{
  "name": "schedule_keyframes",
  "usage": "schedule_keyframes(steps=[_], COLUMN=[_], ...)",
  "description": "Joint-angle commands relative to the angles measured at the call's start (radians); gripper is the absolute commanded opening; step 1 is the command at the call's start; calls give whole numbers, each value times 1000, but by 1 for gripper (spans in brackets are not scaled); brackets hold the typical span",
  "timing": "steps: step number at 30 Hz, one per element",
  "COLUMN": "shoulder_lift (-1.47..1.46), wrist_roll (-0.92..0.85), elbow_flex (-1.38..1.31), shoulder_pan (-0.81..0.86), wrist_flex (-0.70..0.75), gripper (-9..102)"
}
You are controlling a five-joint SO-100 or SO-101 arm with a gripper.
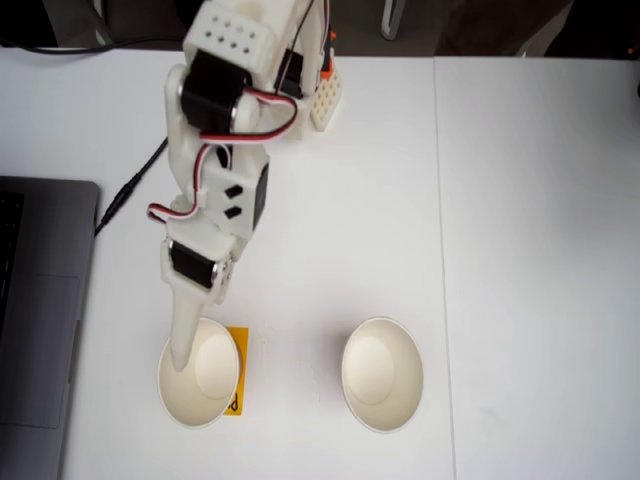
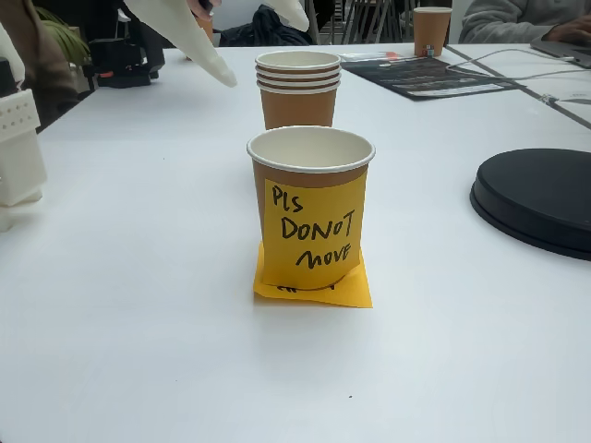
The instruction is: Pickup cup and make a pile of cup.
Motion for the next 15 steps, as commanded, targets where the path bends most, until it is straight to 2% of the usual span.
schedule_keyframes(steps=[1,7,15], shoulder_lift=[-9,-57,-144], wrist_roll=[-8,-8,0], elbow_flex=[-104,-140,-273], shoulder_pan=[11,11,11], wrist_flex=[-8,14,184], gripper=[31,31,31])
